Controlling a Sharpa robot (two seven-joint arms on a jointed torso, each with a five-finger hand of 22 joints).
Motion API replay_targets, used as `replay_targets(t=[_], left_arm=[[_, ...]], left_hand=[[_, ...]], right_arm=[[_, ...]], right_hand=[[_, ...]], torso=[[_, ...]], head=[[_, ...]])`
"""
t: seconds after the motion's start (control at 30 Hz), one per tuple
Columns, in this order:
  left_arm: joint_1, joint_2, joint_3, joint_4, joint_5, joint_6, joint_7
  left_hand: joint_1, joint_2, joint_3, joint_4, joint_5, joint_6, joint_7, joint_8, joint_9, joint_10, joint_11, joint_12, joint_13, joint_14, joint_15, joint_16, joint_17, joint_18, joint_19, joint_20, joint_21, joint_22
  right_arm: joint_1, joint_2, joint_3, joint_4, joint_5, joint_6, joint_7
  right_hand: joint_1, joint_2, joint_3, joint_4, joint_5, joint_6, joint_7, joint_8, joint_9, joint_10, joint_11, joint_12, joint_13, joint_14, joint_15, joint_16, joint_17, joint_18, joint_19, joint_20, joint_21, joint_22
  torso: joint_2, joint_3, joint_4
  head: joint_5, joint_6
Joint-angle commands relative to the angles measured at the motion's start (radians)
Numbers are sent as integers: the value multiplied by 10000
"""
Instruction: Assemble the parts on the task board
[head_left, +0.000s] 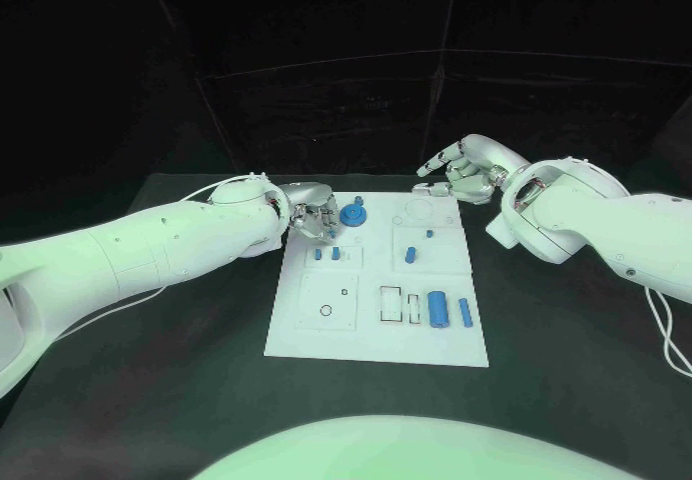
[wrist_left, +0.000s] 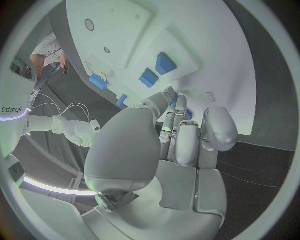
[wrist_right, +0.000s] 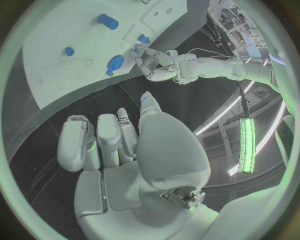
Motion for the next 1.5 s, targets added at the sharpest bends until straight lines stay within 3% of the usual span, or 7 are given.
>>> replay_targets(t=[0.03, 0.7, 1.0, 1.1, 1.23, 1.43, 1.5], left_arm=[[11, 21, 3, 4, -163, 164, -1], [12, -29, 3, -22, -177, 38, -116], [10, -155, 5, 34, -171, -106, -73], [10, -263, 9, 87, -43, -205, -43], [17, -469, 124, 90, 1157, -344, 73], [54, -977, 292, 192, 4743, -657, 663], [61, -1179, 310, 342, 6467, -777, 1019]], left_hand=[[-113, 1, 4, -57, 21, -40, 34, -93, -30, 22, 6, -72, 0, 206, -27, -36, -28, -100, 64, 5, -10, 3], [-558, -379, -111, -38, 32, -1120, 242, -929, -439, -842, 295, -800, -144, 96, 209, -109, -343, -69, -52, 198, -256, -112], [-605, -436, -152, -29, 30, -1293, 266, -940, -497, -961, 322, -845, -154, 90, 227, -99, -357, -54, -75, 226, -319, -149], [-606, -437, -153, -29, 30, -1295, 268, -937, -498, -971, 324, -848, -155, 91, 228, -96, -352, -50, -79, 227, -333, -159], [-609, -380, -133, -8, 37, -1255, 298, -897, -497, -986, 346, -845, -151, 88, 242, -96, -372, -32, -108, 241, -426, -225], [-702, -302, -140, 76, 34, -1153, 391, -841, -497, -964, 410, -794, -135, 6, 300, -194, -608, 87, -328, 291, -1043, -676], [-804, -240, -181, 171, 29, -1092, 444, -816, -502, -1055, 465, -769, -141, -309, 347, -623, -1428, 258, -718, 344, -1988, -1359]], right_arm=[[17, 9, 7, 9, 14, 44, 90], [17, -14, 7, -29, 14, 32, 87], [17, -52, 6, -82, 15, -10, 91], [17, -79, 5, -155, 69, -42, 174], [17, -115, 4, -385, 82, 49, 287], [4, -192, -1, -802, -959, 613, 337], [-24, -209, -4, -903, -1612, 840, 276]], right_hand=[[-4, 112, -79, -8, 30, 56, -2, 36, 10, -54, -22, -43, 7, 156, 22, 34, -15, 100, -75, 15, -36, -3], [-4, 112, -79, -8, 30, 56, -2, 36, 10, -54, -22, -43, 7, 156, 22, 34, -15, 100, -75, 15, -36, -3], [23, 134, -111, -2, 33, 55, -2, 42, 10, -114, -22, -72, -51, 155, 21, 30, -22, 107, -87, 16, -59, -44], [177, 185, -197, -9, 6, 69, -7, 109, 18, -1884, -13, -1131, -1712, 8, 27, -233, -347, 225, -352, 11, -435, -690], [1113, 368, -79, -323, 11, 212, -62, 334, 46, -4830, -77, -4017, -5100, -322, -4, -721, -922, 454, -909, -19, -1251, -1982], [2361, 344, 241, -627, -196, 543, -98, 632, 8, -3757, -103, -7946, -8433, -286, 34, -609, -807, 533, -910, -112, -1573, -2356], [2564, 349, 331, -714, -193, 797, -170, 725, 39, -3905, -124, -8368, -8737, -267, -54, -566, -754, 494, -894, -66, -1578, -2354]], torso=[[-3, 2, -5], [-1, -6, 10], [-2, -8, 3], [-4, -16, 7], [-15, -14, 10], [-17, -18, -5], [-11, -11, -10]], head=[[-9, 1], [-24, 0], [-32, 15], [-45, 27], [-106, 75], [-359, 251], [-405, 290]])
